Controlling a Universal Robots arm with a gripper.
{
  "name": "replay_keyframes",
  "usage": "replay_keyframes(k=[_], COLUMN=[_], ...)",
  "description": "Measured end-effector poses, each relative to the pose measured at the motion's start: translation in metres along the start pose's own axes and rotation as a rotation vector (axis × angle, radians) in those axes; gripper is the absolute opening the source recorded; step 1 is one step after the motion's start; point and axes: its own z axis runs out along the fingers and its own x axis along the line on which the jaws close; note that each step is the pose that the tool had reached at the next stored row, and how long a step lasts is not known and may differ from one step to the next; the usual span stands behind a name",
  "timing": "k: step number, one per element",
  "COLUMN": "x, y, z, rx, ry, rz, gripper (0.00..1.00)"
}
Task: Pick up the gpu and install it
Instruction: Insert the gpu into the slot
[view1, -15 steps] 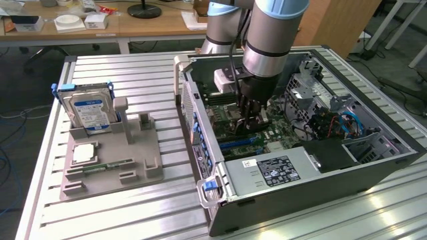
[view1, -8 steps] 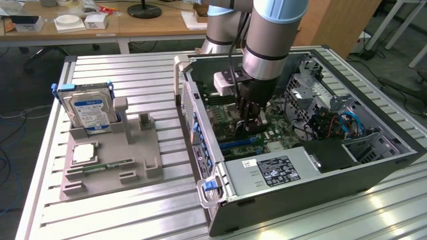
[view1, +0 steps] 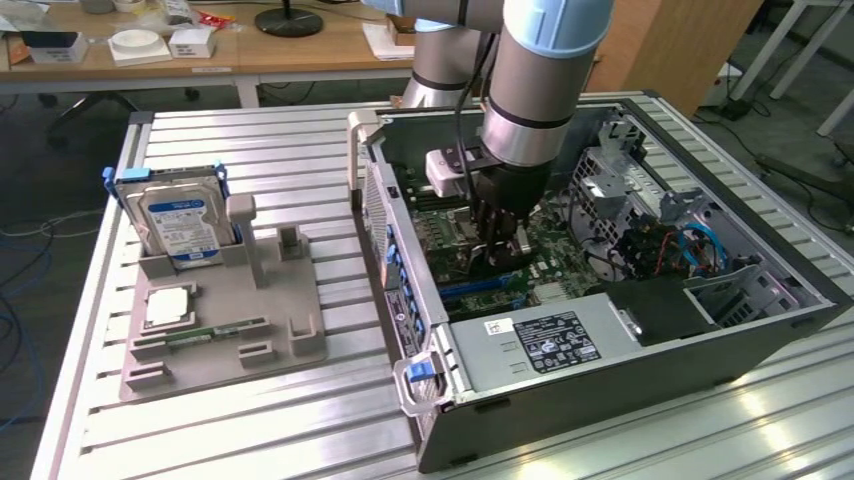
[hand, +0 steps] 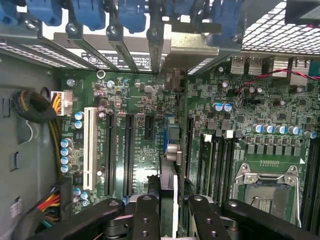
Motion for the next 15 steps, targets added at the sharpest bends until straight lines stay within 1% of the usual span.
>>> replay_keyframes(k=[6, 12, 15], x=[0.0025, 0.0027, 0.0029], y=[0.0001, 0.0001, -0.0026], z=[0.0001, 0.0001, 0.0002], rx=[0.0001, 0.0002, 0.0001], ry=[0.0000, -0.0001, -0.0001], rz=[0.003, 0.003, 0.003], gripper=[0.27, 0.27, 0.27])
